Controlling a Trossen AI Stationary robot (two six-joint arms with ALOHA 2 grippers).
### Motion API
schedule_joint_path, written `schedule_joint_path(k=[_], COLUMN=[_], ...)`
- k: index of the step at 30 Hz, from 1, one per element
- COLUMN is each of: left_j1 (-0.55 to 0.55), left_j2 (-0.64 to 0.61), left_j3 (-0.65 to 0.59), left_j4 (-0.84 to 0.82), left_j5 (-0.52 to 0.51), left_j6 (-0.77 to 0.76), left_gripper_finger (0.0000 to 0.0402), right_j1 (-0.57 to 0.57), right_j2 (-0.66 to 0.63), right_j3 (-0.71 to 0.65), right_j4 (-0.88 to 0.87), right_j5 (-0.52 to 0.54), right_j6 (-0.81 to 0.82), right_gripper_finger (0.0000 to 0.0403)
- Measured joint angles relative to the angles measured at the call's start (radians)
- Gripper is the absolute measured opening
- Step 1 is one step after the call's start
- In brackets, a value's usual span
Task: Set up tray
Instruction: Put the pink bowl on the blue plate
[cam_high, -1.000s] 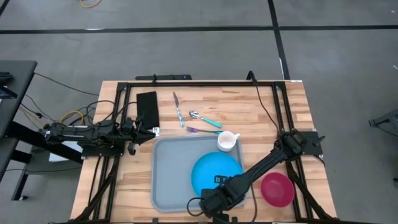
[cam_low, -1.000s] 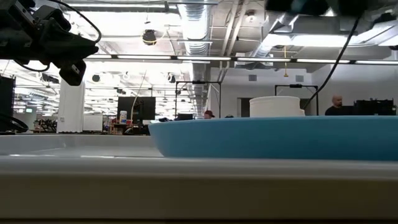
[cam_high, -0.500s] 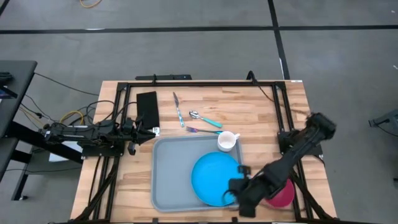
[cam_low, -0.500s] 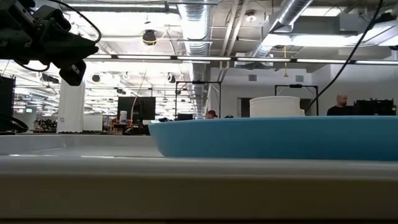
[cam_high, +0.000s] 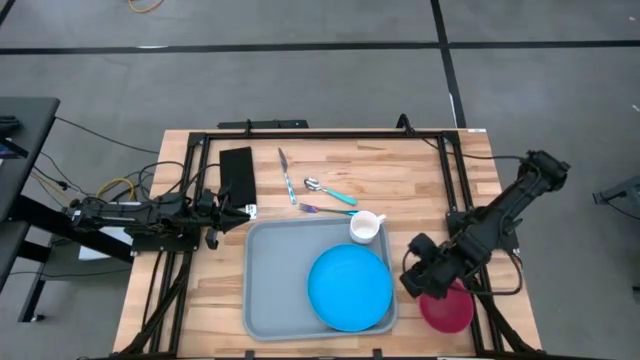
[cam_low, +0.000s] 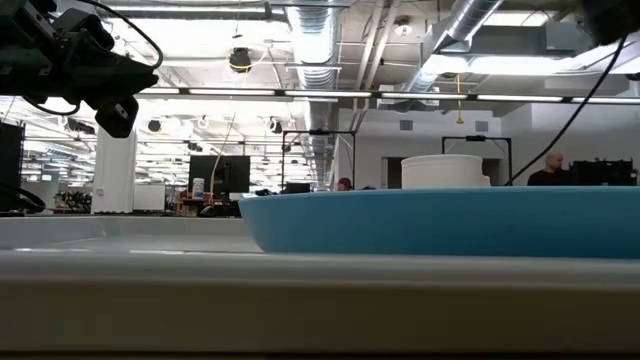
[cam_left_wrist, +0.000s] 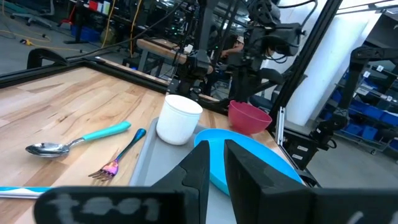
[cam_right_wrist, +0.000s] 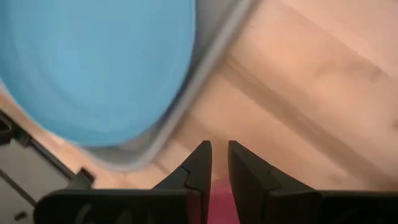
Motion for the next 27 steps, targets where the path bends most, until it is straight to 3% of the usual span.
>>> schedule_joint_path(k=[9,13,18,27], left_j1=[0.0,0.0,0.0,0.0], left_j2=[0.0,0.0,0.0,0.0], left_j3=[0.0,0.0,0.0,0.0], left_j4=[0.0,0.0,0.0,0.0], left_j5=[0.0,0.001,0.001,0.001], left_j6=[0.0,0.0,0.0,0.0], left_gripper_finger=[0.0036,0.0036,0.0036,0.0036], right_j1=[0.223,0.272,0.269,0.169], right_j2=[0.007,0.007,0.007,0.007], right_j3=[-0.01,-0.01,-0.01,-0.01], right_j4=[0.017,0.063,0.095,0.234], right_j5=[-0.002,0.002,0.004,0.0], right_j6=[0.273,0.33,0.317,0.186], right_gripper_finger=[0.0046,0.0046,0.0056,0.0114])
